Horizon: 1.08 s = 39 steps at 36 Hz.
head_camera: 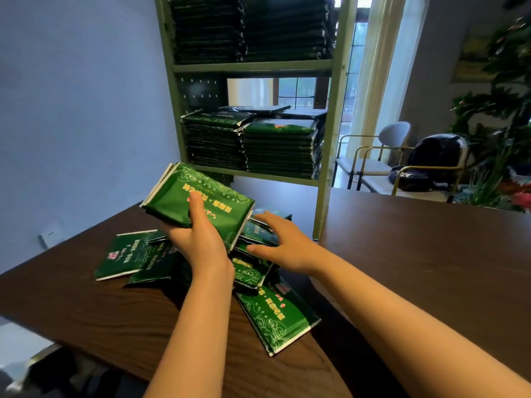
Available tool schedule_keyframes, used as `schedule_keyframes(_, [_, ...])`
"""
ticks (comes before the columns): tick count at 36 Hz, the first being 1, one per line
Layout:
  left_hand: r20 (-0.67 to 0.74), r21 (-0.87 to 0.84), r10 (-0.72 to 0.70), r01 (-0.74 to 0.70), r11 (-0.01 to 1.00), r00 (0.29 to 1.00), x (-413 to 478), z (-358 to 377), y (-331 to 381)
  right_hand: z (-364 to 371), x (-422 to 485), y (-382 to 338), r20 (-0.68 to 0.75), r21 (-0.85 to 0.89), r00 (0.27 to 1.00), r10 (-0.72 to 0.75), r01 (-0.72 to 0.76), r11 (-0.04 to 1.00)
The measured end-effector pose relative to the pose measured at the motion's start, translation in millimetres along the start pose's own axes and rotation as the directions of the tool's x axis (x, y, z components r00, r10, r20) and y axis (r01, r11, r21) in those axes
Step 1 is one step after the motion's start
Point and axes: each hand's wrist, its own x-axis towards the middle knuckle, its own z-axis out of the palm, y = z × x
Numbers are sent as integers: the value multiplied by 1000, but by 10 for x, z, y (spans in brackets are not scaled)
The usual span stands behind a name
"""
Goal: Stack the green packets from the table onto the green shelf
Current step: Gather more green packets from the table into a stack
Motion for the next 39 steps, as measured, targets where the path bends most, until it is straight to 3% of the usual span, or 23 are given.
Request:
schedule_keyframes(3, [-20, -23, 18, -18, 1000, 1000, 52, -13, -25, 62, 188, 26, 27, -80, 1000, -3, 5, 997])
schedule_keyframes(7, [-44, -65, -6, 3, 998, 999, 53, -26, -26, -8, 320, 35, 42, 78, 994, 99, -102, 992])
schedule_keyframes(17, [-86, -121, -60, 49, 991, 994, 120, -48, -33, -57, 547, 138, 140, 43, 972, 189, -196, 980])
schedule_keyframes(22, [-85, -125, -68, 57, 990, 994, 155, -33, -53, 33, 608, 135, 284, 46, 949, 137, -156, 987])
schedule_keyframes(28, [-83, -108, -43, 34, 994, 996, 88, -21, -15, 34, 325, 24, 337, -114, 934, 123, -89, 990])
schedule_keyframes(39, [30, 43, -82, 81, 996, 996, -88, 16, -13, -208, -556, 164, 231, -120, 973, -15, 43, 992])
